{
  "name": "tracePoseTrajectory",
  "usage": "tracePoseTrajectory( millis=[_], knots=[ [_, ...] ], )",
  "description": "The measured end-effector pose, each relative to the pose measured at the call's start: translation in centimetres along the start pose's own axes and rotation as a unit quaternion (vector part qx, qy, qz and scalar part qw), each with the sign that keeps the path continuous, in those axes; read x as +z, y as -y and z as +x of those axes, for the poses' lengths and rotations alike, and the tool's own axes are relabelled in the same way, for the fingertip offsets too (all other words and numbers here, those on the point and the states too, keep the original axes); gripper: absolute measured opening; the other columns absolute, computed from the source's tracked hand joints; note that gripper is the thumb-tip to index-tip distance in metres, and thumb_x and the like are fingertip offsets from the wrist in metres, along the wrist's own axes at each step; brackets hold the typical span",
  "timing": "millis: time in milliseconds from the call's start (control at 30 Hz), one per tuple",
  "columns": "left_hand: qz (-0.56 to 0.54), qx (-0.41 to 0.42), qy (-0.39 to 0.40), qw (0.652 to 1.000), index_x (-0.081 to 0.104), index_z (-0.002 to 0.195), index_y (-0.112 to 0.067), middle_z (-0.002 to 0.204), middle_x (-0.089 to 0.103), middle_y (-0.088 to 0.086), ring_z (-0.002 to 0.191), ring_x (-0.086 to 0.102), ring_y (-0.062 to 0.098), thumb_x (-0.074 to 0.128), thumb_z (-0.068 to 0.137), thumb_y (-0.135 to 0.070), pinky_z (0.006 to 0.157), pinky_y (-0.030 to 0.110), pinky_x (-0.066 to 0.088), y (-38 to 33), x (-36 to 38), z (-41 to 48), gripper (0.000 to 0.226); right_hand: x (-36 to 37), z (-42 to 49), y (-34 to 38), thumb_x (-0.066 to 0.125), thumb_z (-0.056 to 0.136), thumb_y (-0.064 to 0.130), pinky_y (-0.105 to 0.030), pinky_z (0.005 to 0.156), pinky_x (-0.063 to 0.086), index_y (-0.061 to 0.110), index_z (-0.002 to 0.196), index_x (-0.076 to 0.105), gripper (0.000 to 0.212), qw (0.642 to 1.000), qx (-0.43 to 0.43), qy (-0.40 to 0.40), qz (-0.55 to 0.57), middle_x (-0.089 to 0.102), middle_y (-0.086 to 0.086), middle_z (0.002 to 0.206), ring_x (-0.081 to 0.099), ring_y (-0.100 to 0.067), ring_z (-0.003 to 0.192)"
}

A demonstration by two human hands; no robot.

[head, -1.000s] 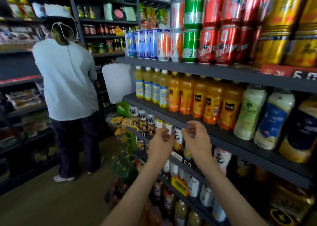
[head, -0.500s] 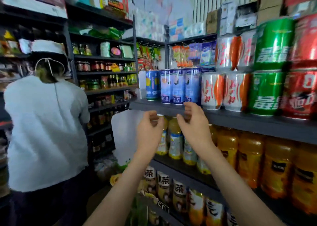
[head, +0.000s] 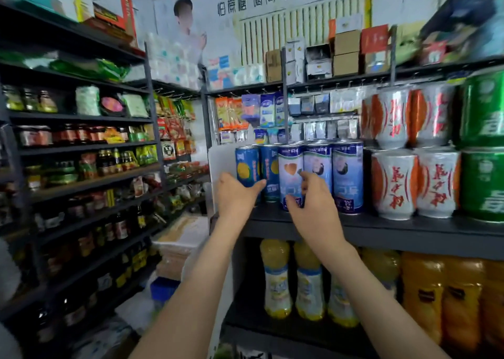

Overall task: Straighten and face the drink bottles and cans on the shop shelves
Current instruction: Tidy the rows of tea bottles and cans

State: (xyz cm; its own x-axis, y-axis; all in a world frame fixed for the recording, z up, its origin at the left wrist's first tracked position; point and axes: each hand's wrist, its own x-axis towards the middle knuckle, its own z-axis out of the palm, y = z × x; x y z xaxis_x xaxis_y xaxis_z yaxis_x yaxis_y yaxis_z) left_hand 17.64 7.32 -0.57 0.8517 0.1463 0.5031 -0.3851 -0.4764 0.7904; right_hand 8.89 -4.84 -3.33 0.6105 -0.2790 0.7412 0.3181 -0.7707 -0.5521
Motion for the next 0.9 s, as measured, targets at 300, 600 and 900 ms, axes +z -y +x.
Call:
tracePoseTrajectory(
  millis=[300, 600, 900],
  knots=[
    [-0.002, 0.006, 0.036, 0.999, 0.048, 0.107, -0.007, 0.105, 0.059, 0.007, 0.095, 0.059, 0.024, 0.080, 0.073, -0.038, 0.072, 0.032, 0.047, 0.9, 2.0, 3.9, 0.056, -0.4, 2.9, 0.1, 0.057, 0.093, 0.013, -0.025, 0.101, 0.033, 0.006, 0.137, 0.038, 0.049, 0.997, -0.051, -0.017, -0.062, 0.046, -0.007, 0.133, 0.041, -0.021, 0.126],
    [-0.148, -0.013, 0.311, 0.939, 0.063, 0.109, -0.008, 0.108, 0.069, 0.007, 0.103, 0.065, 0.022, 0.076, 0.078, -0.011, 0.098, 0.037, 0.048, 2.4, -1.4, 7.2, 0.034, 0.5, 6.7, 0.8, 0.071, 0.077, 0.007, -0.036, 0.077, 0.029, 0.001, 0.116, 0.059, 0.041, 0.959, -0.159, -0.094, -0.217, 0.059, -0.018, 0.109, 0.054, -0.038, 0.099],
    [-0.110, 0.044, 0.325, 0.938, 0.058, 0.109, -0.009, 0.104, 0.066, 0.005, 0.097, 0.063, 0.019, 0.076, 0.079, -0.014, 0.080, 0.025, 0.051, 2.5, -2.8, 8.2, 0.035, -0.1, 8.8, 1.3, 0.054, 0.094, 0.034, -0.032, 0.094, 0.009, 0.021, 0.123, 0.055, 0.032, 0.939, -0.152, -0.025, -0.309, 0.058, 0.006, 0.120, 0.043, -0.019, 0.116]
  ],
)
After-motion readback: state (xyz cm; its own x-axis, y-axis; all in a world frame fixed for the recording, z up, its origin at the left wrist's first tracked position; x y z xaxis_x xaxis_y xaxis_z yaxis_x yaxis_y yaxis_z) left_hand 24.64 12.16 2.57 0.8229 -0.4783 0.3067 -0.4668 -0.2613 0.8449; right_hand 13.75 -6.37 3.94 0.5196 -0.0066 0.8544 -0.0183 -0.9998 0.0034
